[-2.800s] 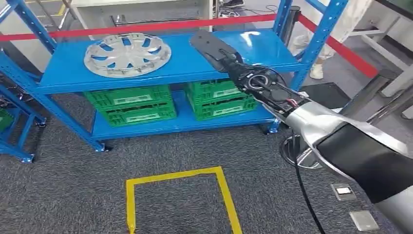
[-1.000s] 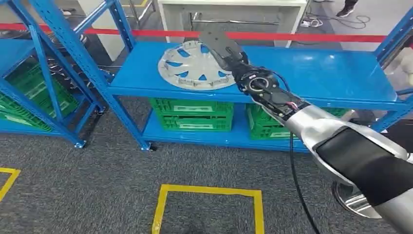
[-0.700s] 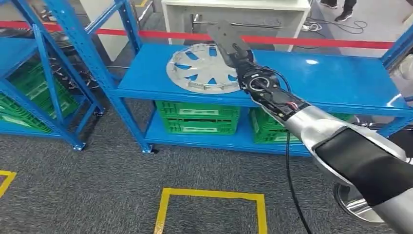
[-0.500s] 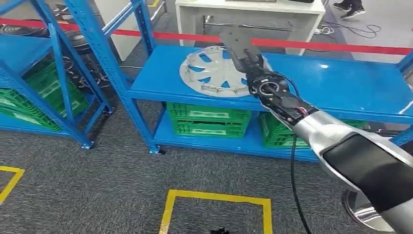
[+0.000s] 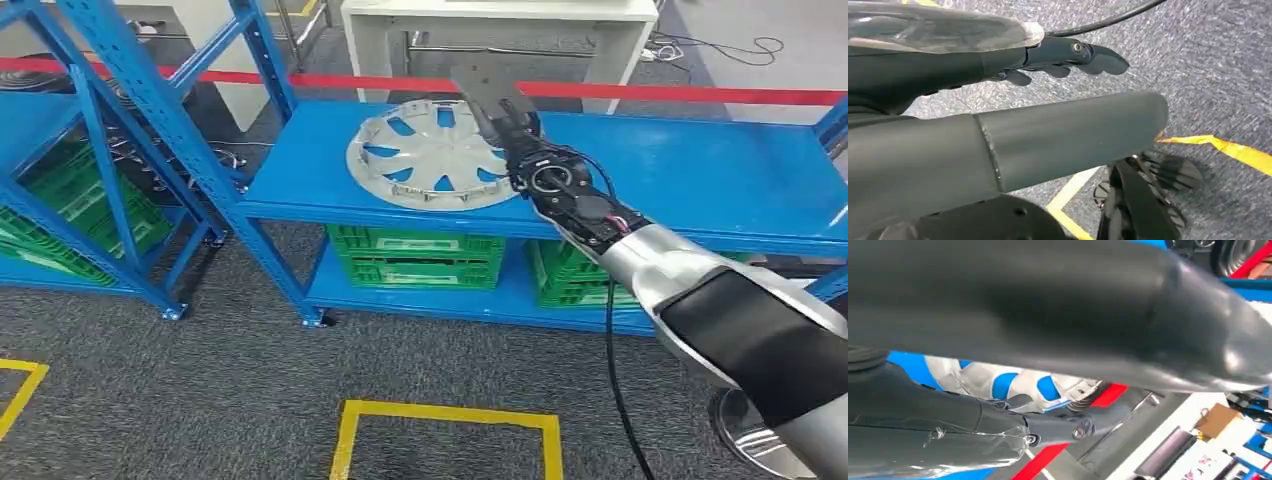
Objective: Take the parts from the cabinet and place them on the table.
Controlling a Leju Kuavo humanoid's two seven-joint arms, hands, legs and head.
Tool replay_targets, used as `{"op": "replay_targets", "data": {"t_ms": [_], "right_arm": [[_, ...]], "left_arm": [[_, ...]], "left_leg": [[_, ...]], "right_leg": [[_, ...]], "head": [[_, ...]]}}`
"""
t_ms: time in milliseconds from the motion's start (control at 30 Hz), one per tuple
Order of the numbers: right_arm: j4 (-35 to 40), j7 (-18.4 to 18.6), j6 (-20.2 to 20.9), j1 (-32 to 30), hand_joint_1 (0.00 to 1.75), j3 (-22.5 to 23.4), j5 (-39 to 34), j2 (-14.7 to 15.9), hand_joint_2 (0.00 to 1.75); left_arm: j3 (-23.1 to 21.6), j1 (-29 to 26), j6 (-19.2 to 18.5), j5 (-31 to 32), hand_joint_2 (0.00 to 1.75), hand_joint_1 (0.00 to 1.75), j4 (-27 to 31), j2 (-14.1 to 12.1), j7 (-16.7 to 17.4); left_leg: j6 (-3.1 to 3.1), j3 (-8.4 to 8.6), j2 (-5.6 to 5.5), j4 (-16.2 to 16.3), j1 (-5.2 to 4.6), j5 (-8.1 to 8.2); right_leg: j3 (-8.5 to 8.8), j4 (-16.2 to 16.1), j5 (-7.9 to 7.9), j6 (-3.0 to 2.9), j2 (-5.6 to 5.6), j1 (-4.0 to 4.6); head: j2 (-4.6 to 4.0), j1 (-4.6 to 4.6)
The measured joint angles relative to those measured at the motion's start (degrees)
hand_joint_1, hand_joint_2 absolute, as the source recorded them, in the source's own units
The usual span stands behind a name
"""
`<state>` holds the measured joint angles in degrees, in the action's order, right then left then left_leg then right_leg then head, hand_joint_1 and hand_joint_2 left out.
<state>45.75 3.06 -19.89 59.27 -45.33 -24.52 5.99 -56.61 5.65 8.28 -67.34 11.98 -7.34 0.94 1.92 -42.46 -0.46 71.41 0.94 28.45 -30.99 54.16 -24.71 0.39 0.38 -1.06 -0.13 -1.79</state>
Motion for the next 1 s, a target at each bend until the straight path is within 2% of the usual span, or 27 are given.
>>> {"op": "replay_targets", "data": {"t_ms": [33, 67, 100, 133, 233, 300, 333, 400, 433, 467, 500, 533, 600, 633, 667, 733, 767, 800, 833, 900, 933, 967, 1000], "right_arm": [[-0.07, 0.31, 0.57, -0.01, 0.0, -0.04, 0.0, 0.0, 1.75], [-0.07, 0.48, 0.83, 0.01, 0.0, -0.09, 0.0, 0.0, 1.75], [-0.07, 0.61, 1.11, 0.06, 0.0, -0.15, 0.04, 0.0, 1.75], [-0.13, 0.7, 1.18, 0.17, 0.0, -0.26, 0.2, 0.0, 1.75], [-0.35, 0.88, 1.33, 0.36, 0.0, -0.39, 0.26, 0.0, 1.75], [-0.39, 1.05, 1.7, 0.52, 0.0, -0.39, 0.39, 0.0, 1.75], [-0.46, 1.27, 1.99, 0.68, 0.0, -0.46, 0.46, 0.0, 1.75], [-0.7, 1.86, 2.93, 0.74, 0.0, -0.77, 0.66, -0.02, 1.75], [-1.12, 2.21, 3.19, 0.67, 0.0, -0.94, 0.72, -0.02, 1.75], [-1.4, 2.3, 3.49, 0.51, 0.0, -1.14, 0.85, -0.02, 1.75], [-1.55, 2.45, 3.54, 0.38, 0.0, -1.33, 0.96, -0.02, 1.75], [-1.68, 2.56, 3.69, 0.39, 0.0, -1.46, 1.03, -0.02, 1.75], [-1.99, 2.73, 3.84, 0.61, 0.0, -1.49, 1.2, -0.02, 1.75], [-2.25, 2.76, 3.89, 0.7, 0.0, -1.6, 1.25, -0.02, 1.75], [-2.43, 2.87, 3.98, 0.97, 0.0, -1.73, 1.25, -0.04, 1.75], [-2.73, 3.1, 4.13, 0.95, 0.0, -1.99, 1.4, -0.11, 1.75], [-2.84, 3.21, 4.11, 1.03, 0.0, -2.05, 1.51, -0.18, 1.75], [-2.84, 3.37, 4.13, 1.06, 0.0, -2.12, 1.66, -0.46, 1.75], [-2.86, 3.37, 4.08, 1.18, 0.0, -2.12, 1.86, -0.57, 1.75], [-3.08, 3.76, 4.02, 1.45, 0.0, -2.19, 2.03, -0.61, 1.75], [-3.21, 4.18, 4.11, 1.35, 0.0, -2.27, 2.16, -0.74, 1.75], [-3.34, 4.59, 4.11, 1.22, 0.0, -2.34, 2.34, -0.85, 1.75], [-3.48, 5.01, 4.13, 1.06, 0.0, -2.45, 2.49, -0.87, 1.75]], "left_arm": [[0.0, -0.03, 0.07, -0.02, 0.0, 0.0, 0.0, -0.04, 0.04], [0.0, -0.04, 0.07, -0.02, 0.0, 0.0, 0.0, -0.13, 0.07], [0.0, -0.04, 0.09, -0.02, 0.0, 0.0, 0.0, -0.2, 0.07], [0.0, 0.0, 0.11, -0.02, 0.0, 0.0, 0.0, -0.22, 0.07], [0.0, 0.1, 0.13, -0.04, 0.0, 0.0, 0.0, -0.22, 0.09], [0.0, 0.04, 0.13, -0.04, 0.0, 0.0, 0.0, -0.17, 0.11], [0.0, 0.05, 0.13, -0.04, 0.0, 0.0, 0.0, -0.15, 0.11], [0.0, 0.22, 0.13, -0.04, 0.0, 0.0, 0.0, -0.17, 0.11], [0.0, 0.22, 0.13, -0.07, 0.0, 0.0, 0.0, -0.17, 0.11], [0.0, 0.17, 0.13, -0.11, 0.0, 0.0, 0.0, -0.17, 0.11], [0.0, 0.07, 0.13, -0.13, 0.0, 0.0, 0.0, -0.17, 0.11], [0.0, -0.01, 0.13, -0.13, 0.0, 0.0, 0.0, -0.17, 0.11], [0.0, 0.03, 0.11, -0.2, 0.0, 0.0, 0.0, -0.13, 0.11], [0.0, 0.01, 0.11, -0.22, 0.0, 0.0, 0.0, -0.11, 0.11], [0.0, 0.21, 0.11, -0.24, 0.0, 0.0, 0.0, -0.11, 0.11], [0.0, 0.15, 0.11, -0.28, 0.0, 0.0, 0.0, -0.11, 0.11], [-0.02, 0.14, 0.11, -0.28, 0.0, 0.0, 0.0, -0.11, 0.11], [-0.02, 0.18, 0.11, -0.31, 0.0, 0.0, 0.0, -0.26, 0.13], [-0.02, 0.17, 0.13, -0.28, 0.0, 0.0, 0.0, -0.24, 0.13], [-0.02, 0.19, 0.13, -0.28, 0.0, 0.0, 0.0, -0.17, 0.13], [-0.02, 0.12, 0.13, -0.28, 0.0, 0.0, 0.0, -0.17, 0.13], [-0.02, 0.1, 0.13, -0.28, 0.0, 0.0, 0.0, -0.17, 0.13], [-0.02, 0.1, 0.2, -0.31, 0.0, 0.0, 0.0, -0.17, 0.15]], "left_leg": [[-0.08, 1.31, 0.06, -4.0, 0.01, -2.81], [-0.19, 3.48, 0.17, -9.46, 0.01, -5.97], [-0.39, 5.43, 0.36, -14.29, -0.01, -8.36], [-0.64, 6.5, 0.46, -16.85, -0.35, -8.3], [-1.9, 6.71, 0.33, -16.86, -0.61, -7.19], [-2.55, 7.66, 0.32, -17.62, -0.22, -7.15], [-2.93, 7.97, 0.32, -17.68, -0.27, -6.9], [-3.47, 8.35, 0.27, -17.67, -0.37, -6.52], [-3.6, 8.55, 0.17, -17.66, -0.44, -6.23], [-3.57, 8.84, 0.01, -17.62, -0.49, -5.94], [-3.51, 9.33, -0.16, -17.6, -0.51, -5.6], [-3.41, 9.83, -0.25, -17.55, -0.51, -5.24], [-3.08, 11.0, -0.48, -17.43, -0.51, -4.36], [-2.81, 11.09, -0.57, -17.39, -0.61, -4.0], [-2.46, 11.01, -0.78, -16.94, -0.89, -3.72], [-2.01, 11.08, -0.77, -17.23, -0.68, -3.59], [-1.67, 11.26, -0.75, -17.37, -0.74, -3.45], [-1.4, 11.25, -0.67, -17.09, -0.61, -3.06], [-1.09, 10.65, -0.32, -15.3, -0.56, -2.41], [-0.58, 5.53, -0.06, -6.16, -0.44, 0.99], [-0.42, 2.34, -0.05, -1.09, -0.4, 2.51], [-0.34, 0.21, -0.05, 1.61, -0.4, 2.6], [-0.36, -0.59, -0.04, 1.48, -0.39, 1.33]], "right_leg": [[0.52, 0.03, -0.39, 0.16, 0.03, -0.08], [1.11, 0.03, -0.82, 0.38, 0.03, -0.18], [1.46, 0.02, -1.22, 0.69, 0.02, -0.19], [1.52, 0.24, -1.69, 1.12, 0.05, 0.27], [2.03, -0.21, -2.45, 2.0, 0.14, 0.25], [2.33, 0.57, -3.23, 2.72, 0.0, -0.05], [1.3, 3.37, -4.64, 2.76, -0.02, -0.03], [-3.72, 13.02, -8.43, 2.86, 0.0, 0.07], [-6.27, 17.14, -9.55, 2.92, 0.0, 0.05], [-8.11, 19.32, -9.44, 2.89, -0.01, 0.04], [-8.45, 18.35, -7.71, 2.83, -0.02, 0.02], [-7.67, 15.15, -4.94, 2.7, -0.02, 0.02], [-4.3, 5.27, 1.76, 2.19, -0.02, 0.03], [-3.32, 2.47, 2.94, 1.98, 0.04, 0.1], [-2.22, 0.72, 1.88, 1.87, 0.0, 0.43], [-2.42, 0.96, 1.44, 1.32, 0.08, 0.57], [-2.27, 0.75, 1.37, 0.94, 0.14, 0.5], [-1.58, 0.24, 1.5, 0.71, 0.11, 0.06], [-1.25, 0.1, 1.33, 0.48, 0.11, 0.11], [-0.98, 0.11, 0.97, -0.07, -0.01, 0.17], [-0.81, 0.11, 0.76, -0.26, 0.0, 0.22], [-0.62, 0.16, 0.58, -0.32, 0.03, 0.25], [-0.3, 0.16, 0.32, -0.3, 0.08, 0.25]], "head": [[0.0, 0.02], [0.0, 0.13], [0.0, 0.24], [0.0, 0.46], [0.0, 0.02], [0.0, -0.15], [0.0, -0.28], [0.0, -0.66], [0.0, -0.87], [0.0, -1.05], [0.0, -1.29], [0.0, -1.51], [0.0, -1.9], [0.0, -2.04], [0.0, -1.77], [0.0, -1.48], [0.0, -1.31], [0.0, -1.22], [0.0, -0.97], [0.0, -0.39], [0.0, -0.31], [-0.02, -0.2], [0.0, -0.02]]}}
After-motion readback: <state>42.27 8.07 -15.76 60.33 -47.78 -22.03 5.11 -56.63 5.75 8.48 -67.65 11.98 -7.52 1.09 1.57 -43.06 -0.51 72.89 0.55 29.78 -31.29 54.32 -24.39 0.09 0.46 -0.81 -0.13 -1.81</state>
